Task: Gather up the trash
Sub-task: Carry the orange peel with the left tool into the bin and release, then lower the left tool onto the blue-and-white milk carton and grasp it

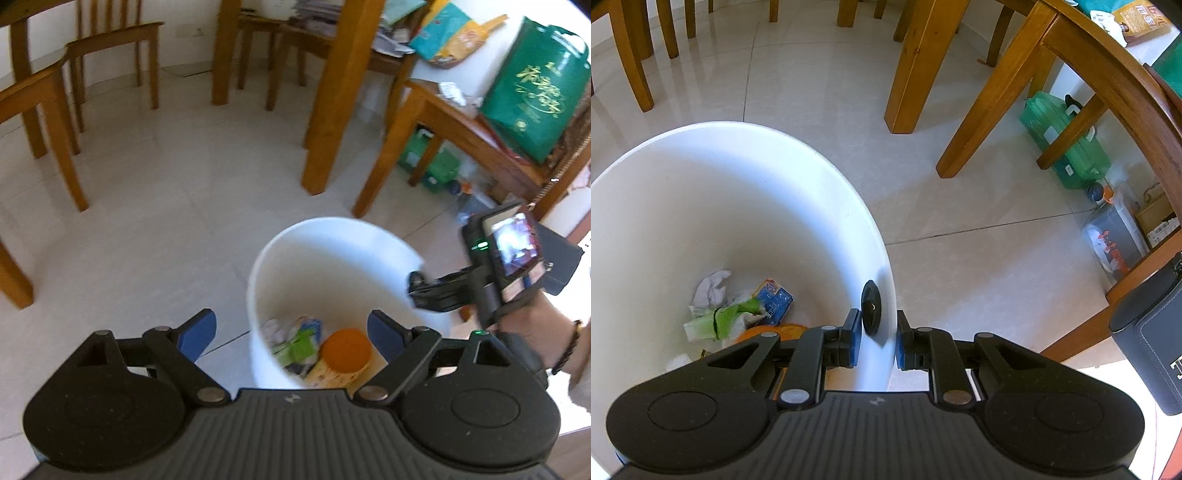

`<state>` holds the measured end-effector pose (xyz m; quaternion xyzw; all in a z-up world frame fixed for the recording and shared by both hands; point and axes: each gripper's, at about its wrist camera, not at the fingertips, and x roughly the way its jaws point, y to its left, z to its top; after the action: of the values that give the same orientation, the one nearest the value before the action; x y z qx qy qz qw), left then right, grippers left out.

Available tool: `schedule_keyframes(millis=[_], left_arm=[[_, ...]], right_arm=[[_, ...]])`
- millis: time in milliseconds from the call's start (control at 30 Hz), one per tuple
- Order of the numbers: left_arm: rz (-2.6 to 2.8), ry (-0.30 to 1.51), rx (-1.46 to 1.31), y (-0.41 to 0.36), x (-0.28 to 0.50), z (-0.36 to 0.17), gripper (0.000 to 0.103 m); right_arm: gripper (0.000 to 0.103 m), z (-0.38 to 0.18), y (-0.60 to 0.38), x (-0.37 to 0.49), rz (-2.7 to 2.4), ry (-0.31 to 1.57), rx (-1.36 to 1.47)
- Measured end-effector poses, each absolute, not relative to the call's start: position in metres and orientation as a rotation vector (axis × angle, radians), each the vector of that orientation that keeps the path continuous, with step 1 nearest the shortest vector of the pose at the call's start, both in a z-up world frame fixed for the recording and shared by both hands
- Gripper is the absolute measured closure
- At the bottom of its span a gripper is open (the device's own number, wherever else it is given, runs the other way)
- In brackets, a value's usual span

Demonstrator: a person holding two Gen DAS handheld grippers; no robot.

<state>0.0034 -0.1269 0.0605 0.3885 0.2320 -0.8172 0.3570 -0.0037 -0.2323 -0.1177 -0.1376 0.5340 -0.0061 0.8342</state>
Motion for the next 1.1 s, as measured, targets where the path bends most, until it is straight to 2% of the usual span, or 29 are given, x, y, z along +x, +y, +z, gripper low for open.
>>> schedule_keyframes(millis=[567, 1000, 1100], left_arm=[[-1.771, 0.763, 0.939, -0.16, 0.134, -0.005, 0.013], [-1.512, 0.848, 0.973, -0.16, 0.214, -0.138, 0.014], [-1.461, 0.853, 0.999, -0.159, 0.221, -0.17, 0.018]], right_arm=[[0.082, -0.12, -0.226, -0.007, -0.02, 1.13, -0.31], [0.082, -0.119, -0.227, -0.008, -0.018, 1.128, -0.313], [0.081, -0.12, -0.225, -0.008, -0.026, 1.126, -0.322]])
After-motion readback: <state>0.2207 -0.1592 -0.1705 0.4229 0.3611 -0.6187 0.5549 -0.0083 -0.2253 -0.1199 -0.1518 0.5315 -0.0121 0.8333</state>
